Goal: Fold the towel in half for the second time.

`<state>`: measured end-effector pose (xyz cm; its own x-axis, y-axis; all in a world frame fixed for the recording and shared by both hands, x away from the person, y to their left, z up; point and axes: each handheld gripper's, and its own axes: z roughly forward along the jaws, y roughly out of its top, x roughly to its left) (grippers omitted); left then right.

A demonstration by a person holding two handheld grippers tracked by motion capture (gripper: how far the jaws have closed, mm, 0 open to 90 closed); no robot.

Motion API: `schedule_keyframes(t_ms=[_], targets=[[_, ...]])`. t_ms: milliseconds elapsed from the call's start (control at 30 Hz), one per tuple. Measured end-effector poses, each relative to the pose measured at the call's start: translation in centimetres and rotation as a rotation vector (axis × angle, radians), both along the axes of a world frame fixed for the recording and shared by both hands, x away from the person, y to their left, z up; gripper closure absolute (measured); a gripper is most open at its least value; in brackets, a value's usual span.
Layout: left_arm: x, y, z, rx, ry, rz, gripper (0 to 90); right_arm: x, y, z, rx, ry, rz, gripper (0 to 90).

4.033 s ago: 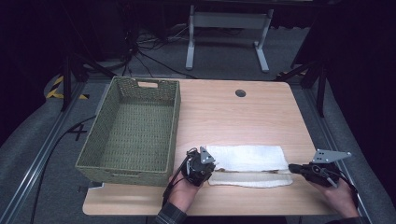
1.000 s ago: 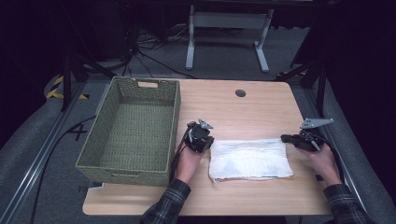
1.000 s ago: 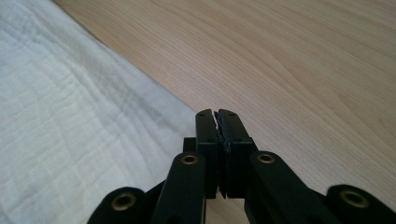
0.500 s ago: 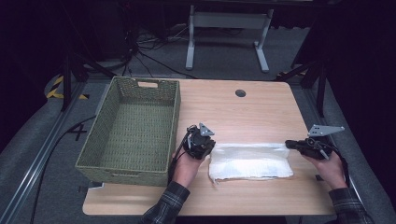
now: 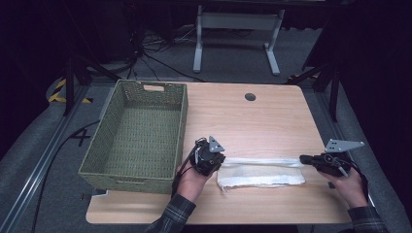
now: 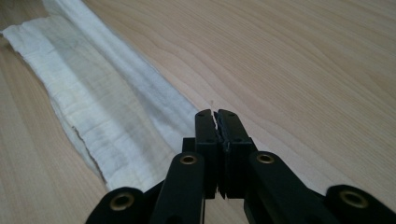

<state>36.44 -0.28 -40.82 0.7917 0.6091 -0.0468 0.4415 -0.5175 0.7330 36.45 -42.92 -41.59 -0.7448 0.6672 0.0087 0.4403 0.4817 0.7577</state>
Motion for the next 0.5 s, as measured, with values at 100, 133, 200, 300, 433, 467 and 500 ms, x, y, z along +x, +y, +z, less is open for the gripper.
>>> schedule_keyframes(t_ms=[100,133,200,300,433,467,500], targets=[[-0.6,-0.2,-0.1,0.023,-0.003,-0.016,86.5,-0.6,-0.2,0.0,0.005,-0.004,0.0,88.0],[-0.8,-0.3,-0.2,0.028,-0.002,-0.019,86.5,-0.8,-0.2,-0.1,0.006,0.001,0.001,88.1],[-1.2,-0.4,-0.3,0.043,0.003,-0.029,86.6,-1.2,-0.3,-0.1,0.005,0.002,0.003,88.0],[-1.6,-0.5,-0.6,0.044,0.008,-0.042,86.5,-1.7,-0.5,-0.2,0.006,0.006,0.006,88.0],[-2.0,-0.4,-1.0,0.056,0.023,-0.053,86.5,-2.4,-0.5,-0.4,0.008,0.017,0.012,88.0],[-2.2,-0.4,-1.2,0.057,0.035,-0.058,86.5,-2.7,-0.5,-0.5,0.01,0.018,0.017,87.9],[-2.2,-0.4,-1.3,0.059,0.04,-0.058,86.5,-2.8,-0.5,-0.5,0.009,0.019,0.017,87.9]])
